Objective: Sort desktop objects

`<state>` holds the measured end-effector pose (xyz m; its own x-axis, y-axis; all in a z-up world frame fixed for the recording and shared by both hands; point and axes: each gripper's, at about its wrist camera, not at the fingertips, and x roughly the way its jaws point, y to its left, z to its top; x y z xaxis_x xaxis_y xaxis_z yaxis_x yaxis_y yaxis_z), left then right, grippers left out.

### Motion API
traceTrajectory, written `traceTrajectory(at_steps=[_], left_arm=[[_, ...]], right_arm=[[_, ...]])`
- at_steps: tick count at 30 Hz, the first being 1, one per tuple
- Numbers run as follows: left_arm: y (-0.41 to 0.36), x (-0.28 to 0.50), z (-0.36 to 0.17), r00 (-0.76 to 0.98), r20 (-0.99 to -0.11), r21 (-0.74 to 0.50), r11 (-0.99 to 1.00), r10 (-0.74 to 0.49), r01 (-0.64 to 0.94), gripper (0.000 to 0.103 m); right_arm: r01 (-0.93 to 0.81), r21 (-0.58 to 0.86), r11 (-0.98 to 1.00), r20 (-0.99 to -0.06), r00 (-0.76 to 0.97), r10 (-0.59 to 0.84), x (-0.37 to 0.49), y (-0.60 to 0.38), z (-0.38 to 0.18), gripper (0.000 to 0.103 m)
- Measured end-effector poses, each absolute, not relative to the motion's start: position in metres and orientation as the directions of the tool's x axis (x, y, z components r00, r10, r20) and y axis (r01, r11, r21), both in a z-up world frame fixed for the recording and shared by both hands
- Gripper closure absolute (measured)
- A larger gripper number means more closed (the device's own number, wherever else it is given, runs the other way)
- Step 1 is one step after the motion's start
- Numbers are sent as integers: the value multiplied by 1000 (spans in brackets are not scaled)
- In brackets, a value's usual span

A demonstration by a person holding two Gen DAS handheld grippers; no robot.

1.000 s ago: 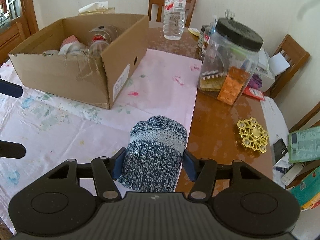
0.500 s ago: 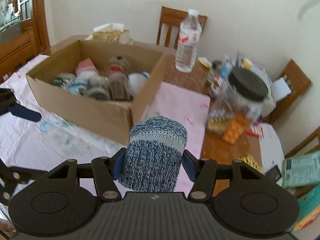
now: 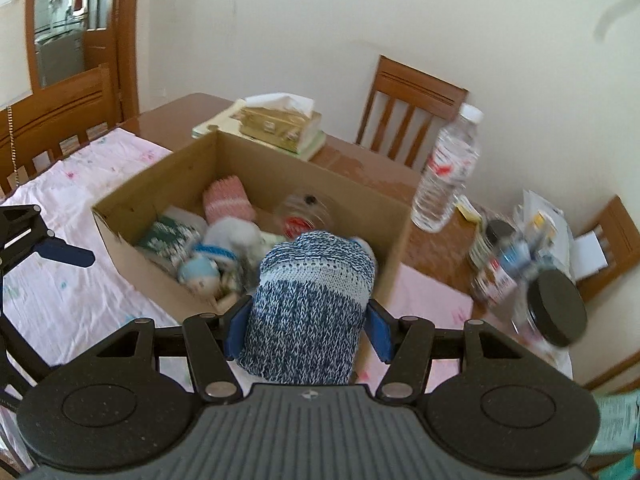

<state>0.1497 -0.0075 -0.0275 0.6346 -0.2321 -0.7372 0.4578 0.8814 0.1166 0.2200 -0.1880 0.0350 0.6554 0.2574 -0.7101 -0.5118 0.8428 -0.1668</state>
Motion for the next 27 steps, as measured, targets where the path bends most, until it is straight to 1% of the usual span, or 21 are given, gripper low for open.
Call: traceTrajectory(at_steps=[3,7,9,11,12,13,15,17,19,23,27], left_arm=[[6,150,-27,639,-736,108,892,-225,439,4],[21,154,-25,629,-744,63,913,-225,402,4],[29,156,-24,626,-747,42,924,-225,381,4],[37,158,-23,627,-749,33,933,-215,359,4],[40,159,-23,628,-750,31,936,-210,350,4],[44,160,-22,630,-750,31,940,-203,340,4],[49,162,-21,632,-751,31,946,-191,323,4],[54,163,-19,638,-748,27,951,-185,308,4],[57,164,-17,642,-745,29,954,-179,299,4],[59,168,-11,648,-746,35,962,-154,269,4],[59,170,-5,646,-752,36,970,-132,240,4]], right_arm=[[-534,-171,828,-709,650,273,229,-170,38,39],[-563,-169,809,-706,642,299,239,-146,41,39],[-576,-161,801,-703,637,317,243,-134,44,36],[-586,-159,794,-696,637,331,244,-124,47,27],[-583,-163,796,-692,642,329,244,-119,48,16],[-581,-163,798,-692,644,328,243,-116,49,9],[-571,-157,806,-703,638,315,244,-111,50,4],[-555,-165,815,-716,635,288,244,-109,48,3],[-534,-168,829,-732,631,258,243,-108,48,0],[-471,-157,868,-768,611,192,240,-113,46,0],[-371,-143,918,-802,587,112,237,-122,40,0]])
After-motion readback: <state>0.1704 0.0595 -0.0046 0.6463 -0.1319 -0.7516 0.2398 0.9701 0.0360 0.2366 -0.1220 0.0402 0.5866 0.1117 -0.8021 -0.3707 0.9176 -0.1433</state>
